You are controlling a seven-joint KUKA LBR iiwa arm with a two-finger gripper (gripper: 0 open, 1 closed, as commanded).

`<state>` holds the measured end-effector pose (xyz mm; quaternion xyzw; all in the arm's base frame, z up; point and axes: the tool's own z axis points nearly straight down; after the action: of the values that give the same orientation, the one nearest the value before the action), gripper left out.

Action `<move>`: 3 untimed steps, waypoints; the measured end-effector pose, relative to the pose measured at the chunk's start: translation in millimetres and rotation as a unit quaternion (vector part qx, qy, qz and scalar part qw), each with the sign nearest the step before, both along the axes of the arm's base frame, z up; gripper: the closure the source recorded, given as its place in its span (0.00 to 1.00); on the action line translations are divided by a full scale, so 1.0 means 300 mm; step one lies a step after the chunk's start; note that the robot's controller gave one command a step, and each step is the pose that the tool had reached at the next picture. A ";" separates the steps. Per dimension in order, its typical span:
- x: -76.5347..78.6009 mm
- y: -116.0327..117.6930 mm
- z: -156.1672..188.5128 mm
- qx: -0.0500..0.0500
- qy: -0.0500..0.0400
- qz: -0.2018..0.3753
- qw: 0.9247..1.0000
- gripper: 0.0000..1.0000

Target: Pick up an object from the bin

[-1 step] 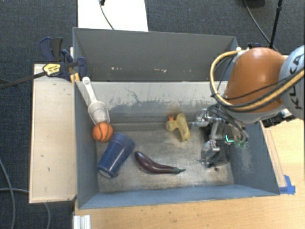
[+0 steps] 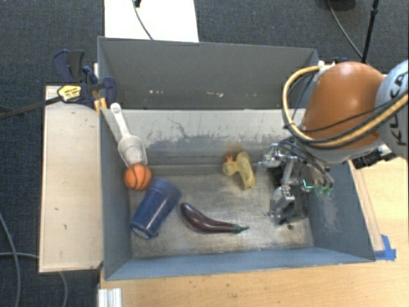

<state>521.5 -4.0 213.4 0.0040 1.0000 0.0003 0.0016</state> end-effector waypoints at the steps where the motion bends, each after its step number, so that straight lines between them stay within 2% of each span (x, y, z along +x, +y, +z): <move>1: -0.008 0.107 -0.144 0.000 -0.002 0.039 0.999 0.00; 2: -0.018 0.138 -0.187 0.000 -0.001 0.051 0.999 0.00; 3: -0.068 0.090 -0.203 0.001 0.003 0.116 0.993 0.00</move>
Offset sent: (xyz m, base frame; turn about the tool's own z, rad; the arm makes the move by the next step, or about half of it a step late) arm -0.0363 0.0839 -0.0293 -0.6693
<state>501.1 23.2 152.4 -0.1124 0.9937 0.0015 -0.0017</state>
